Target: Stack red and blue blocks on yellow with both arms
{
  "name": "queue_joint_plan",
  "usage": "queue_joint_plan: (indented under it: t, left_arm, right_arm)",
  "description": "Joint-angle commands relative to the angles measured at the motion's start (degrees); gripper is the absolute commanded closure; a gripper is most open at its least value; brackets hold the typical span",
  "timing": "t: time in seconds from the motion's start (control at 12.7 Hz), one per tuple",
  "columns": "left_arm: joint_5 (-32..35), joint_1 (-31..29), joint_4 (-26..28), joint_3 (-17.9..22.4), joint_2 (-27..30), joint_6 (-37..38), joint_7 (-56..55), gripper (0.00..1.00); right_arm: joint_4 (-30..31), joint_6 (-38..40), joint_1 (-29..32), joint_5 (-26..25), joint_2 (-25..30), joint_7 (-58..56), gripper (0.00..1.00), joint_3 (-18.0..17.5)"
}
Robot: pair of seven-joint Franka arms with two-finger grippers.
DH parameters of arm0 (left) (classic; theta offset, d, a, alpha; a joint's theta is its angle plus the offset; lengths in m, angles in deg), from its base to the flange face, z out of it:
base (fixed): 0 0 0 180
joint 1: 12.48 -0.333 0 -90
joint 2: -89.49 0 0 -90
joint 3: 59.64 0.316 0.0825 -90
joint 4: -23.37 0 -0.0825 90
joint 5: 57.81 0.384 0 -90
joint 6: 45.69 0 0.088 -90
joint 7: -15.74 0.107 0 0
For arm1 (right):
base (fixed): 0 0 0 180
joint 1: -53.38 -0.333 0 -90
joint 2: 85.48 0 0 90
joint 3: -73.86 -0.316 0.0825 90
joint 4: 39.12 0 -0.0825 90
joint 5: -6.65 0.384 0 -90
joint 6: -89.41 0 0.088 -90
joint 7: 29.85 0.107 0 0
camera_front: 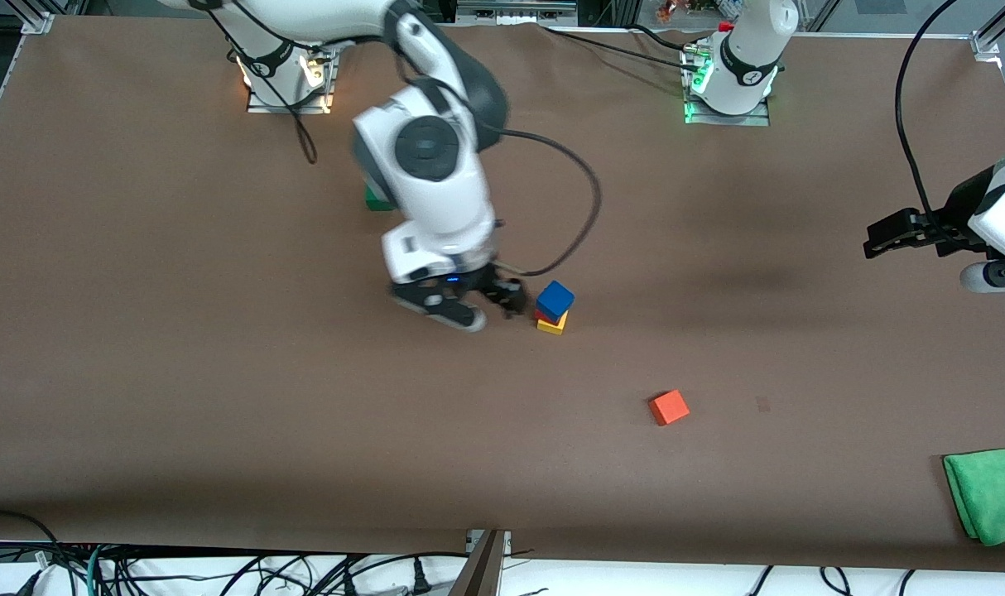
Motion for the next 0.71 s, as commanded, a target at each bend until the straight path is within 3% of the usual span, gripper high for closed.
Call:
queue_joint_plan:
  t: [0.0,0.24,0.39,0.47,0.63]
  left_arm:
    - [-0.2,-0.2,-0.1,-0.1,0.4,0.0,0.4,0.0]
    - [-0.2,-0.3,-0.1,0.0,0.4,0.0,0.4,0.0]
    - [-0.2,-0.2,-0.1,0.2,0.4,0.0,0.3,0.0]
    - [-0.3,-0.3,-0.2,0.3,0.4,0.0,0.3,0.0]
    - [-0.3,-0.3,-0.2,0.4,0.4,0.0,0.1,0.0]
  right_arm:
    - [7.3,2.9,5.5,3.2,7.8,-10.2,0.0,-0.4]
    - [13.3,10.1,11.5,6.0,16.1,-25.7,0.0,0.5]
    - [18.6,14.2,13.3,6.0,22.8,-34.0,0.0,3.7]
    - [22.6,14.9,13.3,5.8,26.6,-36.9,0.0,5.5]
    - [31.3,14.3,15.7,4.4,34.6,-41.2,0.0,5.9]
